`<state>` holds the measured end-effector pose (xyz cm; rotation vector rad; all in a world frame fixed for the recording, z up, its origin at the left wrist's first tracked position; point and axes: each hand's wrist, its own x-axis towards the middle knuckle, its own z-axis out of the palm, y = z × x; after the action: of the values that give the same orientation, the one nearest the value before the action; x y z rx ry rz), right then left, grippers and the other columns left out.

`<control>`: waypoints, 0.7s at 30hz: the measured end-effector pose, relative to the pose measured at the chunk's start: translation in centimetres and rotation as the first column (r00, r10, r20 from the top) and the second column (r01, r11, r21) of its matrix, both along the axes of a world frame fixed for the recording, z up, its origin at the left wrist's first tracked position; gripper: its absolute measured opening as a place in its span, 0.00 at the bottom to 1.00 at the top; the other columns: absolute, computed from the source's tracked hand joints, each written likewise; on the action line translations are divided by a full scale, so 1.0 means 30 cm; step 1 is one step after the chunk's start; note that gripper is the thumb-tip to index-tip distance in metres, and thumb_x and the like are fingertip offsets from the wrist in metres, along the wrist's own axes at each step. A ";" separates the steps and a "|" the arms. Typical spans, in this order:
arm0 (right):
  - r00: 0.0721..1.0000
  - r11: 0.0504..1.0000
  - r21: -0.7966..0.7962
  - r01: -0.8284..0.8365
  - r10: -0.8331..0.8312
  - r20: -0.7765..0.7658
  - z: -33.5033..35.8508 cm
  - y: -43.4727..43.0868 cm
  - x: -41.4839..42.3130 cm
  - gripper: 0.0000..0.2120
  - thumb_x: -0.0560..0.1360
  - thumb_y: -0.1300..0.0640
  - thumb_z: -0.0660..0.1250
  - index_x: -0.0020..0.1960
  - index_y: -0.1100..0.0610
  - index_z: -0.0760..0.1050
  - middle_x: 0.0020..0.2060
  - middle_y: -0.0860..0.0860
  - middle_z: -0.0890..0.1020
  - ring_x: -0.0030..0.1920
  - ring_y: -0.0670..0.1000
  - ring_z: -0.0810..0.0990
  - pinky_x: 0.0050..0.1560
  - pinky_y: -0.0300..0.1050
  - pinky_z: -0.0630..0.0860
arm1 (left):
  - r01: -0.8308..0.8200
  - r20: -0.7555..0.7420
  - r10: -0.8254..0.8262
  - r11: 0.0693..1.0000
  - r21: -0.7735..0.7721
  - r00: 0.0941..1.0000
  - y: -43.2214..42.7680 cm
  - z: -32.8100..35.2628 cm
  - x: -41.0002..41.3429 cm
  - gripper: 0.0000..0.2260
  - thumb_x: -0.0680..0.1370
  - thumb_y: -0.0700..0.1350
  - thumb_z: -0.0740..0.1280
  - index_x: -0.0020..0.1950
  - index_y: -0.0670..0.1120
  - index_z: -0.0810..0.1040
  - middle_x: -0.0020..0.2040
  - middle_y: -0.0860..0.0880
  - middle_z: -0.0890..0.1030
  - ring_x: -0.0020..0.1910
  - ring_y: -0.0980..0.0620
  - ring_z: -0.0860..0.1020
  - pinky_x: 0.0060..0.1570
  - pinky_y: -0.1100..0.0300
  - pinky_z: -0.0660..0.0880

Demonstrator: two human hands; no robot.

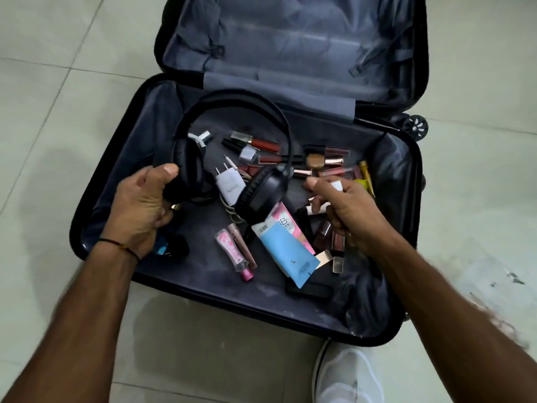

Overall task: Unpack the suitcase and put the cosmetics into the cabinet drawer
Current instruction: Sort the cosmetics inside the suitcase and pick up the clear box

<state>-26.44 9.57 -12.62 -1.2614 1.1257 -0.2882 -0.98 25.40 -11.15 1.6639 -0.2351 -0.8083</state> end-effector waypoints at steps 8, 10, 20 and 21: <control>0.979 0.971 -0.233 0.060 -0.103 -0.178 -0.101 -0.046 0.055 0.05 0.77 0.59 0.69 0.43 0.57 0.82 0.29 0.48 0.79 0.27 0.45 0.74 0.29 0.44 0.71 | -0.252 -0.021 0.251 0.968 -0.017 0.968 0.045 0.012 0.067 0.08 0.77 0.48 0.66 0.38 0.51 0.72 0.26 0.54 0.68 0.20 0.58 0.60 0.19 0.69 0.53; 0.977 0.962 -0.273 0.021 -0.078 -0.200 -0.114 -0.061 0.083 0.05 0.76 0.58 0.69 0.43 0.56 0.83 0.33 0.49 0.82 0.33 0.48 0.78 0.36 0.48 0.76 | -0.270 -0.029 0.270 0.963 -0.009 0.963 0.053 0.008 0.071 0.08 0.76 0.49 0.67 0.39 0.51 0.72 0.29 0.53 0.68 0.20 0.58 0.60 0.20 0.69 0.53; 0.825 0.781 -0.395 -0.484 0.257 -0.503 -0.108 0.007 0.247 0.13 0.72 0.45 0.73 0.47 0.53 0.79 0.44 0.50 0.84 0.41 0.50 0.82 0.40 0.44 0.78 | -0.273 -0.026 0.278 0.954 0.127 0.960 0.082 -0.024 0.093 0.10 0.74 0.53 0.69 0.39 0.52 0.70 0.31 0.51 0.65 0.20 0.58 0.60 0.19 0.70 0.53; 0.813 0.764 -0.411 -0.498 0.247 -0.527 -0.115 0.016 0.254 0.15 0.72 0.43 0.73 0.50 0.53 0.78 0.48 0.50 0.83 0.44 0.51 0.82 0.44 0.46 0.78 | -0.265 -0.028 0.271 0.955 0.133 0.962 0.085 -0.027 0.095 0.10 0.74 0.53 0.69 0.39 0.51 0.70 0.31 0.51 0.64 0.20 0.58 0.60 0.19 0.70 0.53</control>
<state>-18.81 10.05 -16.07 -2.1126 1.1683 0.0183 1.88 27.94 -11.96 1.7498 0.0767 -0.6656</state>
